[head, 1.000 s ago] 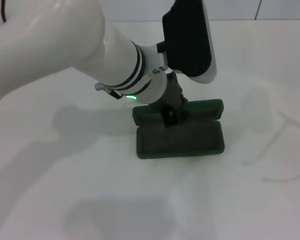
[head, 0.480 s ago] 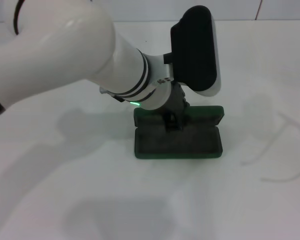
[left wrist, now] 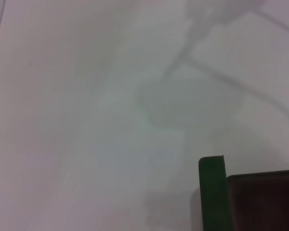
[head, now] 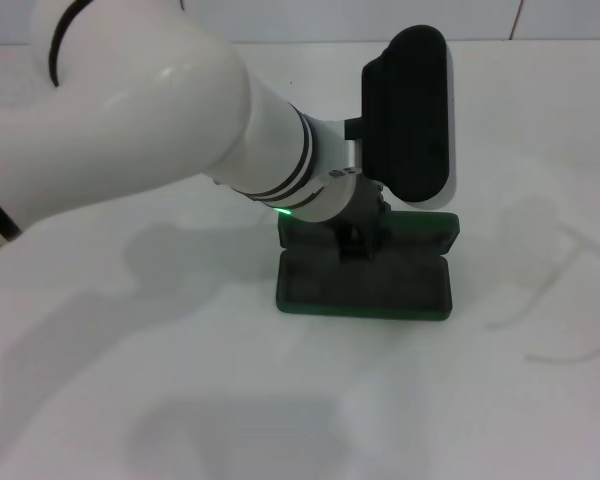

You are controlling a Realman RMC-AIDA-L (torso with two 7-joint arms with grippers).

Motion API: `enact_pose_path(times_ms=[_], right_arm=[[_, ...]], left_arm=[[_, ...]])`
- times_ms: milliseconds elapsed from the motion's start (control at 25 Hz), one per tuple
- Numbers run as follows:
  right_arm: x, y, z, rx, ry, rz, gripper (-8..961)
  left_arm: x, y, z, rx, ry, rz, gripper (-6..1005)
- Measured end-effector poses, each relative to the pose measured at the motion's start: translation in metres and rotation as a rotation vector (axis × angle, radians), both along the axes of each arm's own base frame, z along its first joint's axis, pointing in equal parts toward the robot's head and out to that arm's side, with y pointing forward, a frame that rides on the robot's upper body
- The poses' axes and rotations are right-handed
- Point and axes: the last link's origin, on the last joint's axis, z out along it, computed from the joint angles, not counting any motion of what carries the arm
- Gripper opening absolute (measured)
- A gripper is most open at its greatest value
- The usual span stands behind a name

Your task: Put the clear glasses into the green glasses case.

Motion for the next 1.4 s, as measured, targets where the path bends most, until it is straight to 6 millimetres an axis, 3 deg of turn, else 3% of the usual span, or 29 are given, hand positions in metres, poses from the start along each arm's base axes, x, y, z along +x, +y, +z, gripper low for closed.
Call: enact_pose_path(times_ms=[240,640,920,1240,1400], right_arm=[[0.002,-0.001,0.0,0.007,0.006,0.002,71],[0.004,-0.001,0.0,0.012,0.013,0.008,72],[0.005,0.001,-0.001,0.009,0.023,0.016,73],[0.012,0.006,-0.011,-0.006,0.153,0.016,74],[0.012,0.024,-0.027,-0.055,0.295,0.024,74]], left_arm=[[0.004,0.002,0.0,0.01,-0.009,-0.01,215],[0.008,0.0,0.001,0.002,-0.014,-0.02,350],[0.022,-0.008,0.012,-0.026,-0.055,-0.003,416],[0.065,-0.008,0.06,0.06,-0.282,0.059,439],[0.079,-0.025,0.098,0.019,-0.42,0.118,417]])
